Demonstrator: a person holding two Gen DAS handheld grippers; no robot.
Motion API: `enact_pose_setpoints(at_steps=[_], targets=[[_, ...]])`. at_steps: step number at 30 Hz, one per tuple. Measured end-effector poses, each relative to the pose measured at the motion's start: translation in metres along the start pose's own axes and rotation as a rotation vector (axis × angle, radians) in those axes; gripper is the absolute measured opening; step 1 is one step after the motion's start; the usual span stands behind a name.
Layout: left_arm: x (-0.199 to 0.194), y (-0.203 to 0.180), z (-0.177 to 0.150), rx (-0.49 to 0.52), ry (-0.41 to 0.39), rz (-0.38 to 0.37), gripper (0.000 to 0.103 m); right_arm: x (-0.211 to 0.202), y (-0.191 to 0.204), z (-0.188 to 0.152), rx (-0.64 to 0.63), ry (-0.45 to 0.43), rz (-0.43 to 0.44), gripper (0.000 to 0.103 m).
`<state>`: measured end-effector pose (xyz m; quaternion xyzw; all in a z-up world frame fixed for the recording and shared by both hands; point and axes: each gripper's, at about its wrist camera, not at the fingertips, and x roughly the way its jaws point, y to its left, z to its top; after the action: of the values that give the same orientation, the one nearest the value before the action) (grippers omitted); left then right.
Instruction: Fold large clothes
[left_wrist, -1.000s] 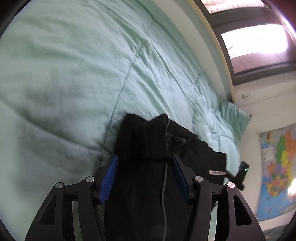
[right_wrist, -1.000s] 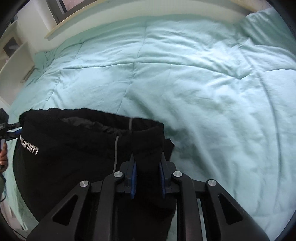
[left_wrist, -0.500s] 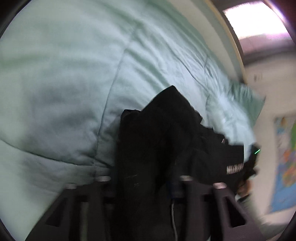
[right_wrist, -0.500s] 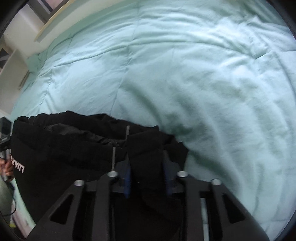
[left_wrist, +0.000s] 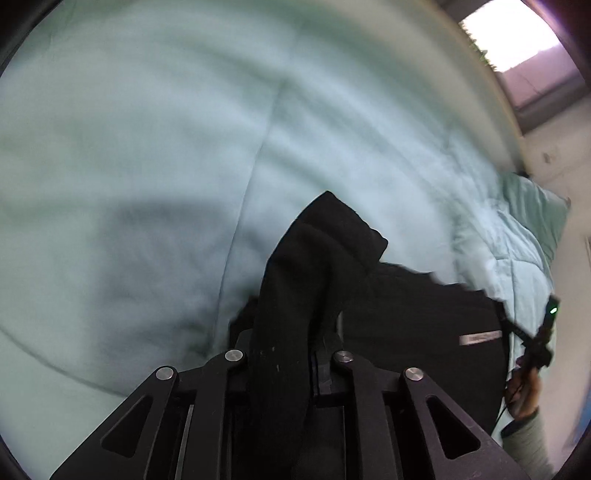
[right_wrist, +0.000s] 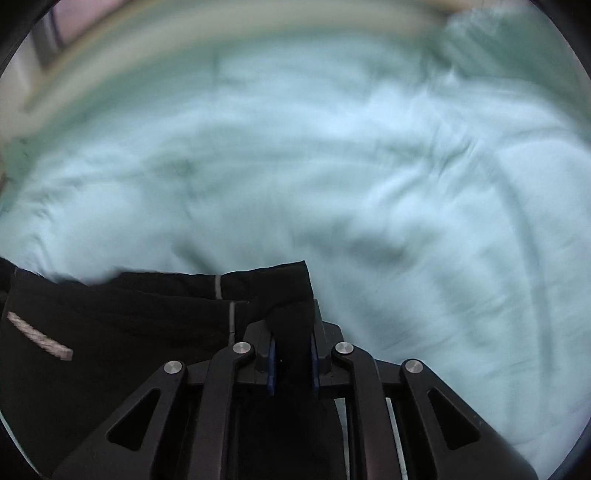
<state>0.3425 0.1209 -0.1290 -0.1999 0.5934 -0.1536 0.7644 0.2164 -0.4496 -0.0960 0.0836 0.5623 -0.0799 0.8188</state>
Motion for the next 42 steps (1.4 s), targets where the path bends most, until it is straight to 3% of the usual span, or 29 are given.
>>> enact_pose_setpoints(at_steps=[4, 7, 9, 13, 16, 18, 21, 24, 26, 30, 32, 34, 35, 37, 39, 42], targets=[[0.003, 0.021, -0.002, -0.080, -0.008, -0.117, 0.022, 0.012, 0.001, -0.006, -0.003, 0.021, -0.026, 0.019], [-0.015, 0.026, 0.000, -0.129, 0.016, -0.176, 0.023, -0.005, -0.003, -0.004, -0.005, 0.040, -0.037, 0.039], [-0.048, 0.024, -0.001, -0.142, -0.026, -0.218, 0.033, -0.034, -0.007, -0.007, 0.017, 0.007, 0.016, 0.039], [-0.116, 0.009, -0.015, -0.101, -0.165, -0.175, 0.070, -0.108, -0.010, -0.031, 0.054, -0.090, 0.104, 0.056], [-0.149, -0.003, -0.037, -0.088, -0.205, -0.203, 0.071, -0.151, 0.011, -0.058, -0.006, -0.135, 0.116, 0.061], [-0.156, -0.022, -0.054, -0.049, -0.203, -0.163, 0.071, -0.158, 0.036, -0.072, -0.047, -0.118, 0.129, 0.061], [-0.148, -0.055, -0.091, 0.054, -0.175, -0.135, 0.071, -0.151, 0.071, -0.108, -0.107, -0.047, 0.126, 0.061], [-0.106, -0.080, -0.124, 0.085, -0.073, -0.149, 0.071, -0.123, 0.091, -0.132, -0.122, 0.017, 0.048, 0.061], [-0.063, -0.093, -0.145, 0.114, -0.014, -0.034, 0.071, -0.102, 0.095, -0.142, -0.108, 0.052, 0.011, 0.061], [-0.016, -0.106, -0.159, 0.215, -0.050, 0.143, 0.073, -0.083, 0.099, -0.146, -0.096, 0.070, -0.010, 0.061], [-0.015, -0.111, -0.152, 0.218, -0.032, 0.167, 0.073, -0.083, 0.101, -0.145, -0.112, 0.084, -0.023, 0.061], [-0.027, -0.118, -0.145, 0.203, -0.002, 0.164, 0.069, -0.091, 0.099, -0.140, -0.095, 0.113, -0.014, 0.061], [-0.036, -0.126, -0.144, 0.218, -0.012, 0.145, 0.069, -0.105, 0.099, -0.134, -0.081, 0.099, 0.031, 0.061], [-0.062, -0.149, -0.142, 0.284, -0.074, 0.087, 0.069, -0.132, 0.106, -0.121, -0.093, 0.009, 0.109, 0.061], [-0.071, -0.171, -0.136, 0.321, -0.091, 0.031, 0.070, -0.148, 0.126, -0.106, -0.144, -0.057, 0.107, 0.061], [-0.044, -0.181, -0.127, 0.276, -0.010, -0.076, 0.070, -0.124, 0.154, -0.089, -0.192, -0.029, 0.120, 0.061]])
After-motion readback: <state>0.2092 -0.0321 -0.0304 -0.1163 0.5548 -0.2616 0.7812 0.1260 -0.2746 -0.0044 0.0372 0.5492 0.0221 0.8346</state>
